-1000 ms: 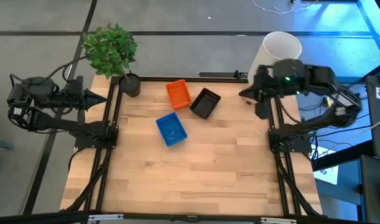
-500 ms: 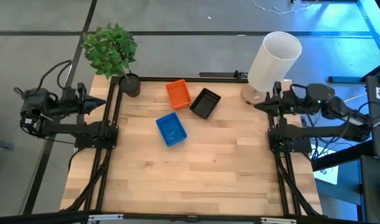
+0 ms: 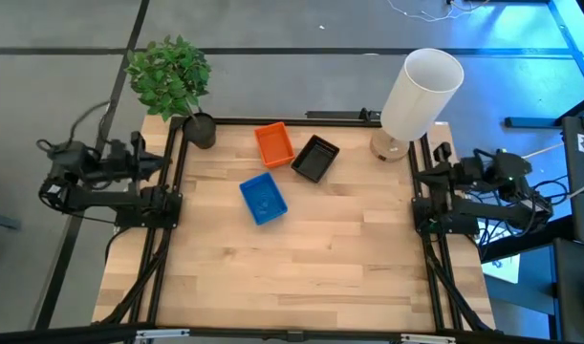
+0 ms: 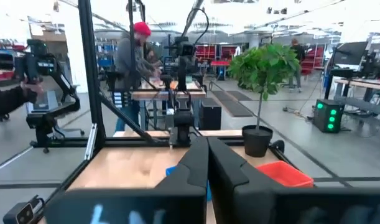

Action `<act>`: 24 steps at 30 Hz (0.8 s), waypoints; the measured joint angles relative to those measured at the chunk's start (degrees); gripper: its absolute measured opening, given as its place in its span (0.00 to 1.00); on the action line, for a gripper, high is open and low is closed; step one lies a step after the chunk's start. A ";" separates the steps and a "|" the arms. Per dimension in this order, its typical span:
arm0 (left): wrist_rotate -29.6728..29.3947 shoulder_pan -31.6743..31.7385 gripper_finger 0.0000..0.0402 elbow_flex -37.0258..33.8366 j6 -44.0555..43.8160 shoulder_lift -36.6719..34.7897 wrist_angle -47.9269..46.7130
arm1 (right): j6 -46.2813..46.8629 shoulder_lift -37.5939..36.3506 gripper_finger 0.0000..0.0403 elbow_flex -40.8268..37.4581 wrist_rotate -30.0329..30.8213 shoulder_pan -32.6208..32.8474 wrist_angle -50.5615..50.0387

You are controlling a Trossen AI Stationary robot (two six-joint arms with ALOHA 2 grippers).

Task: Stack baskets by color
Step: Return to Home Position

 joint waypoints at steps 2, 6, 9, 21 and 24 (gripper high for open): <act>-0.25 0.00 0.00 -0.80 -0.10 -0.11 2.48 | -0.28 -0.16 0.00 -0.77 -0.07 0.00 -0.10; 0.34 0.00 0.00 -3.99 0.02 -0.03 5.92 | -2.57 1.06 0.00 -0.42 -0.56 0.00 -2.03; 0.17 0.00 0.00 -6.37 0.24 -0.07 9.87 | -3.18 -0.16 0.00 -1.89 -0.73 0.02 -0.46; 0.04 -0.02 0.00 -25.90 4.32 -0.09 32.17 | -3.66 -0.23 0.00 -18.82 -5.57 0.00 17.12; -0.17 0.00 0.00 -31.05 4.28 -0.09 37.34 | -5.01 -0.23 0.00 -23.01 -6.75 0.00 22.05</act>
